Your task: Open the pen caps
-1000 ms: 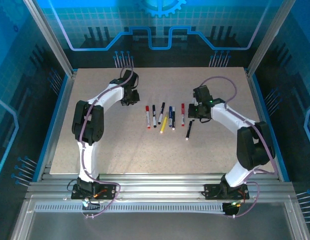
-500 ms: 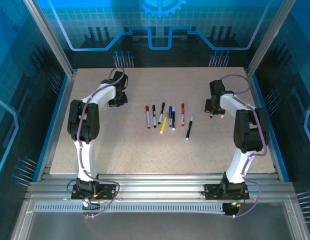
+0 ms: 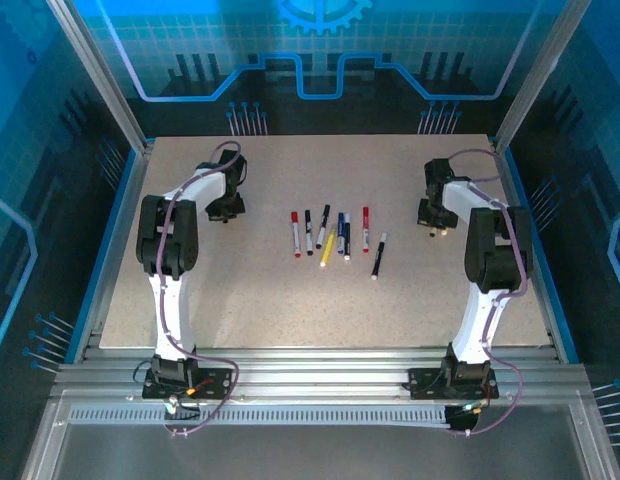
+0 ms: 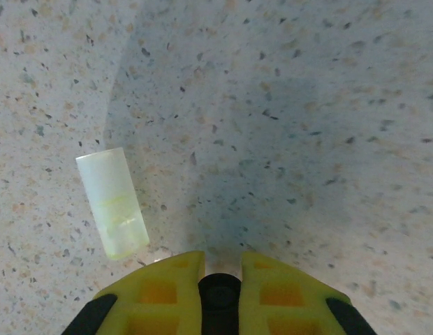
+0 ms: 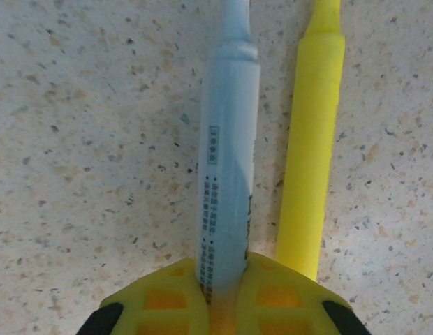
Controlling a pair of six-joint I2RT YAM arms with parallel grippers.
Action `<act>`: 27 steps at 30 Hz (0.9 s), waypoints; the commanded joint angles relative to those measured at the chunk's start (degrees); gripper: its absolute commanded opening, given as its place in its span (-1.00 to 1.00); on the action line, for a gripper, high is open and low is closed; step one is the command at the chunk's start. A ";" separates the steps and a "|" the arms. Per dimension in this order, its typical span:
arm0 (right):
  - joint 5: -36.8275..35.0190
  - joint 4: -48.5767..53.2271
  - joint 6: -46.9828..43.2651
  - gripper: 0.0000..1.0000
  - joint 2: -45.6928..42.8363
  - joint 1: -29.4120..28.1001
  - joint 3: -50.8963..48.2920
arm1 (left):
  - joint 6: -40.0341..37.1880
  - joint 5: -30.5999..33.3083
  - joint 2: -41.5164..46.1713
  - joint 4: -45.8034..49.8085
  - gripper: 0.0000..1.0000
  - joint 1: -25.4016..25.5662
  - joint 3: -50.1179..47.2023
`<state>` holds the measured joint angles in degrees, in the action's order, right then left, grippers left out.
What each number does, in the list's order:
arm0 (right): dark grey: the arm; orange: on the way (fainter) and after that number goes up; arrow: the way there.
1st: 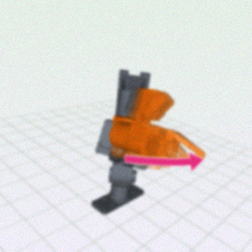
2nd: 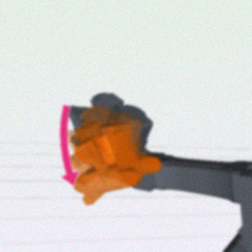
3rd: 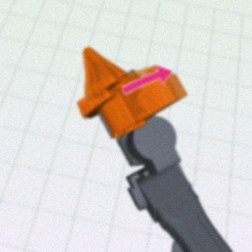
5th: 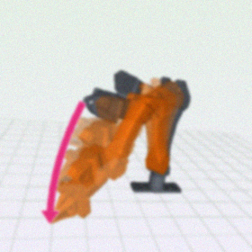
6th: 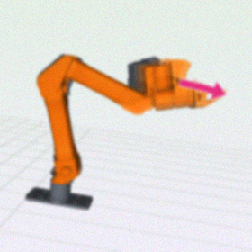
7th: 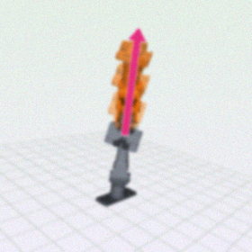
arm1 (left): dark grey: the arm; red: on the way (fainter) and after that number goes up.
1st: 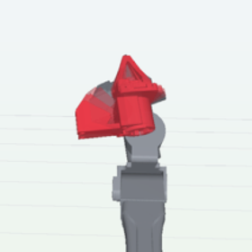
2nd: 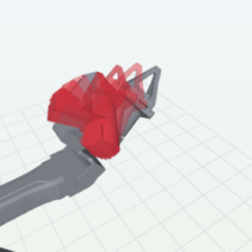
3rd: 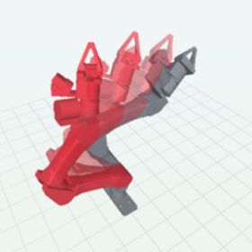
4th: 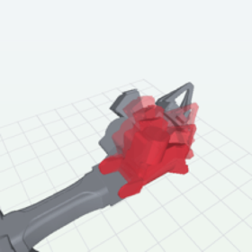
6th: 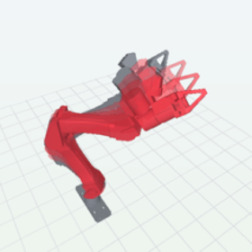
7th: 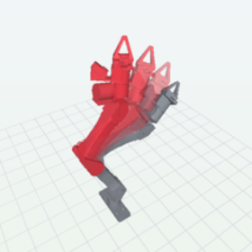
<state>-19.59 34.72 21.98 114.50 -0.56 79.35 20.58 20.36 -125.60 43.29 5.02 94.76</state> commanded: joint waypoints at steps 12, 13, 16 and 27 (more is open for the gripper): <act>-0.98 3.16 0.07 -0.30 0.99 0.73 1.86 | 0.14 -2.22 -0.14 0.66 -0.45 -0.62 1.11; -0.74 3.16 0.02 -0.27 0.91 0.73 1.84 | 0.22 -2.48 -0.04 0.53 -0.44 -0.62 1.06; -0.03 3.01 0.43 -0.24 0.22 0.73 1.62 | 0.38 -2.88 0.57 0.41 -0.41 -0.58 1.15; -2.11 0.47 1.91 -0.04 -13.57 -5.95 -2.12 | 2.43 -4.72 16.75 -9.99 -0.08 4.74 -5.16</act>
<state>-19.92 35.88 22.90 106.45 -3.22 78.30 21.96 17.06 -115.33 38.54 6.63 90.72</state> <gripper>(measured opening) 0.474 0.453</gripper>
